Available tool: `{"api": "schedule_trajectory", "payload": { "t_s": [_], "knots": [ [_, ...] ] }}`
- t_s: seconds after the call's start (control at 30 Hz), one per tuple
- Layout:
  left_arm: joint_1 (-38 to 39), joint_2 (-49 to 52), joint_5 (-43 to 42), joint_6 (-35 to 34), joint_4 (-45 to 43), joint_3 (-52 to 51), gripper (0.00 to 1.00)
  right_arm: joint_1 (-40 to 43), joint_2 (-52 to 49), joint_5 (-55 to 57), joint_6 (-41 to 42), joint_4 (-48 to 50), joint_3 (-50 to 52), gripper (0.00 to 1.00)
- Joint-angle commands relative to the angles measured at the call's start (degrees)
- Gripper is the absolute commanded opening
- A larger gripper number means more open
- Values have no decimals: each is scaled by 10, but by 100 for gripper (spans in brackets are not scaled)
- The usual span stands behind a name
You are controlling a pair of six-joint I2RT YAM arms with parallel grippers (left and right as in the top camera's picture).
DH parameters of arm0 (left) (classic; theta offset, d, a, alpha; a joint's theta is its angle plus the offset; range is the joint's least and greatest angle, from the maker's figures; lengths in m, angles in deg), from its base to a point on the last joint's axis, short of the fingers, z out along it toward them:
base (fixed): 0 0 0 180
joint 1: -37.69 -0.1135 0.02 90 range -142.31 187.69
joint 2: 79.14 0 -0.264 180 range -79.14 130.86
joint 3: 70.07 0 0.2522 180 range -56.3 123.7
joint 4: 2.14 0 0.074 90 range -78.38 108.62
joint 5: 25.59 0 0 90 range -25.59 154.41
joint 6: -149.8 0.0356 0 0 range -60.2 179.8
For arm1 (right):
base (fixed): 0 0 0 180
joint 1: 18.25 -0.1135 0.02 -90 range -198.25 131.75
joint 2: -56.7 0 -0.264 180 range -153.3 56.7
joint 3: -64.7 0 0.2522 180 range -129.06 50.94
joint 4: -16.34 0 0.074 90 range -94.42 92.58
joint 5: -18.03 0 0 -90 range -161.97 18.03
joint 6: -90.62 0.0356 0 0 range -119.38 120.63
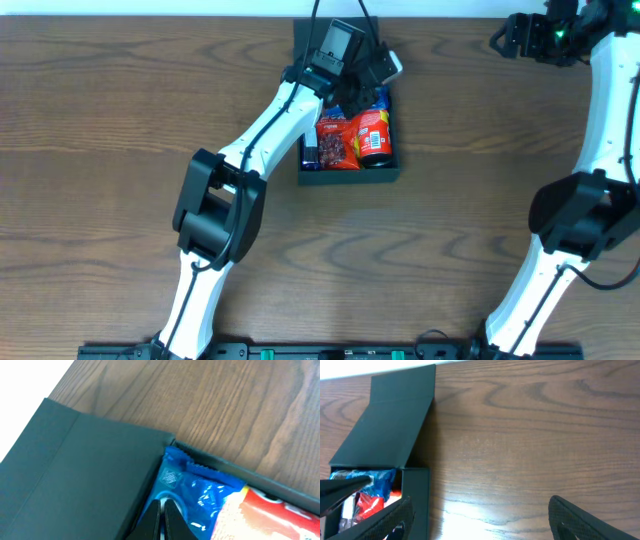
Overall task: Pack container
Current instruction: 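Lower the Oreo pack into the box and open the left gripper, then press the Oreo pack down into the box with the left gripper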
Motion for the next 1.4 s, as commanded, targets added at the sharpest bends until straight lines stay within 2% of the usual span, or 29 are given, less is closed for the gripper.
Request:
{"api": "schedule_trajectory", "payload": {
  "t_s": [0.0, 0.33, 0.47, 0.73, 1.37],
  "knots": [
    [-8, 7, 12, -9, -3, 9, 6, 8, 4, -2, -10, -1, -4, 86],
    [-8, 4, 8, -9, 1, 9, 6, 7, 4, -2, -10, -3, -4, 85],
    [-8, 3, 2, -37, 18, 9, 6, 7, 4, -2, -10, -3, -4, 85],
    [-8, 3, -52, -41, 42, 9, 6, 7, 4, -2, -10, -2, -4, 85],
    [-8, 26, -52, -41, 52, 2, 6, 7, 4, -2, -10, -3, -4, 86]
  ]
}}
